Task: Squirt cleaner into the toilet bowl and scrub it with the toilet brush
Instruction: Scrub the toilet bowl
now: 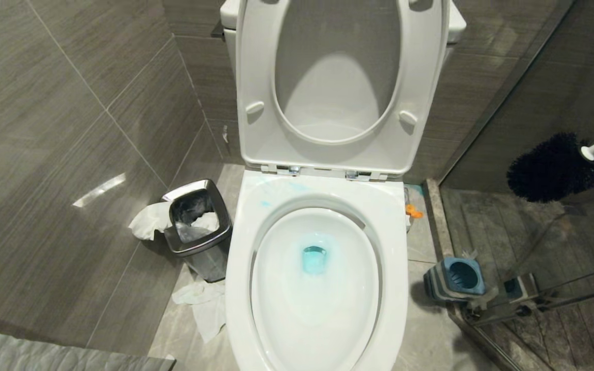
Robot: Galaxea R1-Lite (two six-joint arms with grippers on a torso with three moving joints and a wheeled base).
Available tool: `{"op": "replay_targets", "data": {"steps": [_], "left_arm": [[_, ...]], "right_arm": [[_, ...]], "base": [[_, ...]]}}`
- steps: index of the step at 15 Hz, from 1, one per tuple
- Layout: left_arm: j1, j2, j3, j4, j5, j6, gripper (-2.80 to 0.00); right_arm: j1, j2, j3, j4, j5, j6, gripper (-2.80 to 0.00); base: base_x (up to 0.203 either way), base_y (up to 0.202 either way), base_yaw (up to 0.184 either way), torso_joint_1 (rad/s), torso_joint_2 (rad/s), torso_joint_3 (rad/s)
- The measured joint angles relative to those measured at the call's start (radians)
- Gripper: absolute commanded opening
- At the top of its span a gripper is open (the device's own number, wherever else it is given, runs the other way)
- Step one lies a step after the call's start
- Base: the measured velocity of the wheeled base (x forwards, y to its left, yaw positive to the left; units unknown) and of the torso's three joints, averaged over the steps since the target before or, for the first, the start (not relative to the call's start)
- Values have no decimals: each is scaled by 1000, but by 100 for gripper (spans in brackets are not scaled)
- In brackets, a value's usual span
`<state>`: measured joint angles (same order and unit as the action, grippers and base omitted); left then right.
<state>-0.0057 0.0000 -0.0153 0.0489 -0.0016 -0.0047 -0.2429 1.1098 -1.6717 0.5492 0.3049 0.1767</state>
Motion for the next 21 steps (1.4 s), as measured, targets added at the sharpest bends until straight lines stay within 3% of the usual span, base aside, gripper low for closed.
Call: {"op": "replay_targets", "data": {"steps": [4,11,14,17,21], "left_arm": [[0,0,0,0,0,1,-280],[0,0,0,0,1,2,-280],[0,0,0,0,0,1,-280],[0,0,0,0,1,1,-280],[0,0,0,0,1,0,-280]], "right_arm": [[103,70,-30,1,-115,-29,-280],[595,309,-86,-55,-560,-17,-280],[746,449,-104,-138,-688,-9,-280],[861,572,-113,-157,-739,28,-280],[950,701,-127,-239,-777,40,-280]], "base": [[0,0,0,2,0,174],[0,0,0,0,1,13],[0,0,0,0,0,0],[0,0,0,0,0,0],[0,0,0,0,0,0]]}}
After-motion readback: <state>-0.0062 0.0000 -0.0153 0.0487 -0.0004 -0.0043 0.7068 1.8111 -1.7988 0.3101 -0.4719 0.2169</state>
